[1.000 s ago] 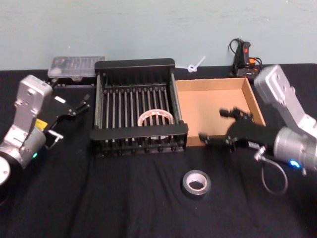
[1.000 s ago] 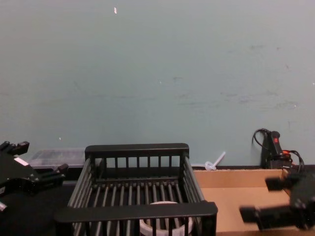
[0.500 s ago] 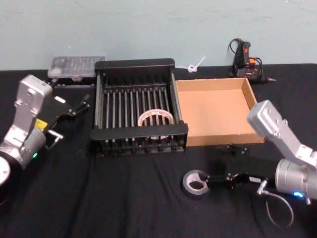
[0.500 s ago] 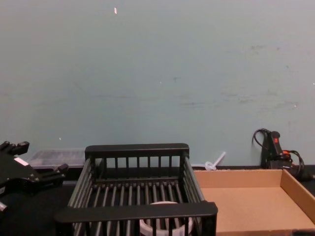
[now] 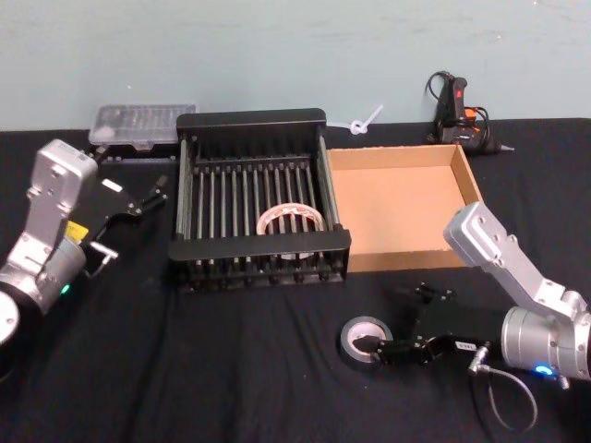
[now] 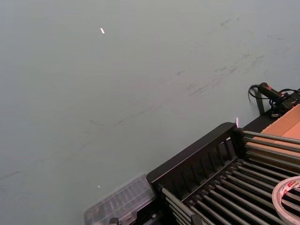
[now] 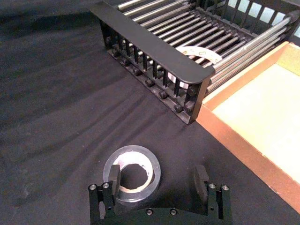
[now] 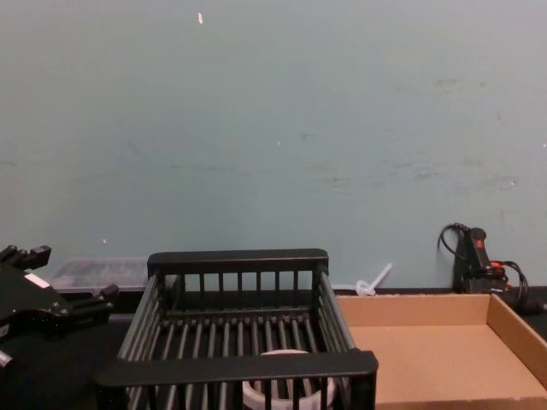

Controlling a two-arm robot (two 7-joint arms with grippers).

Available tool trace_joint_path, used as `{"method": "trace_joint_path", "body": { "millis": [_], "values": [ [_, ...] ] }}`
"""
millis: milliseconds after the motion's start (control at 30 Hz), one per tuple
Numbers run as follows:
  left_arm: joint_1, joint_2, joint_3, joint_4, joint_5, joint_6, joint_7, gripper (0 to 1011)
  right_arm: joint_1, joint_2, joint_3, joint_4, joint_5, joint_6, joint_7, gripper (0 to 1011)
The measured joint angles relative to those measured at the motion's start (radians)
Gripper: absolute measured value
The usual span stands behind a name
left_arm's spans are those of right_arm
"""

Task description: Pick up the white tape and place it into the black box , Pick up the silver tape and place it into the brown box.

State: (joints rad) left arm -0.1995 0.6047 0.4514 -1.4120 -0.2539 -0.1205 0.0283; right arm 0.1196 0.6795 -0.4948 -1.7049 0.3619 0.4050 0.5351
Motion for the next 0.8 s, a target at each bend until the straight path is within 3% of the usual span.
{"method": "trace_joint_path", "body": {
  "millis": [800],
  "values": [
    [0.000,0.000,0.000,0.000,0.000,0.000,0.000,1001,0.060,-0.037,-0.038,0.062,-0.026,0.014,-0.015,1002]
  ]
}}
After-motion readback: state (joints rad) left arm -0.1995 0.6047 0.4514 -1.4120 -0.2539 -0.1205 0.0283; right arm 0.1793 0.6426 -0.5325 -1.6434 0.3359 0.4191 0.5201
